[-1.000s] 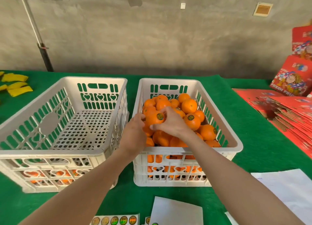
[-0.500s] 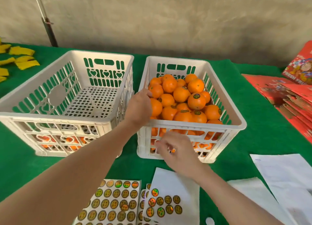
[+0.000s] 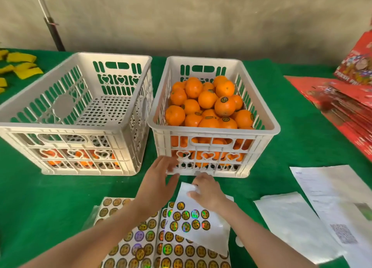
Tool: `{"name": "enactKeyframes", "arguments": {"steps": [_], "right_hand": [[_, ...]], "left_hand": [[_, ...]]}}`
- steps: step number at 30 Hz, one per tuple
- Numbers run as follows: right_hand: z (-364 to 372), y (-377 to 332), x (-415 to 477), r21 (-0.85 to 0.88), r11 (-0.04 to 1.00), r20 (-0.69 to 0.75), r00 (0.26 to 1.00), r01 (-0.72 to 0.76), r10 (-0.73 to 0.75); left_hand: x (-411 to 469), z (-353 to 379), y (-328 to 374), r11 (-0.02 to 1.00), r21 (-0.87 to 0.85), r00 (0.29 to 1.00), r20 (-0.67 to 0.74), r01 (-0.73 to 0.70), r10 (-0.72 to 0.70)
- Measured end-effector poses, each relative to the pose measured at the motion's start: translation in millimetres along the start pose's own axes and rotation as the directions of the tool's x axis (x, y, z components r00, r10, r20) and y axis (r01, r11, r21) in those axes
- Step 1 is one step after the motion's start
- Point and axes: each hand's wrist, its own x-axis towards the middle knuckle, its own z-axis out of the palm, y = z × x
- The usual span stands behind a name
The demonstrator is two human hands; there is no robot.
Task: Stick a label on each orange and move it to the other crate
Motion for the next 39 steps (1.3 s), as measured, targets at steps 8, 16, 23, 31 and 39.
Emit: {"name": "enactKeyframes", "arguments": {"steps": [8, 16, 23, 31, 39], "right_hand": [[-23, -4, -34, 0.11, 0.974, -0.376, 0.916, 0.198, -0.144], [8, -26, -52, 0.089, 0.974, -0.308, 0.936, 0.208, -0.172], [1, -33, -49, 0.427, 0.889, -0.225, 0.971, 0.168, -0.075], [-48, -66, -47, 0.534, 0.771, -0.401, 0.907, 0.347, -0.131], [-135, -194, 37, 0.367, 0.661, -0.716, 0.653, 0.654, -0.248]], "left_hand": [[-6, 26, -6, 0.52, -0.31, 0.604, 0.46, 0.796, -0.65], [-5, 29, -3, 0.507, -0.274, 0.576, 0.427, 0.817, -0.697], [-7, 35, -17, 0.652, -0.015, 0.609, 0.375, 0.758, -0.699], [-6, -34, -23, 0.949, 0.233, 0.935, 0.234, 0.211, -0.265], [68, -199, -34, 0.948, -0.19, 0.914, -0.273, 0.255, -0.3]]}}
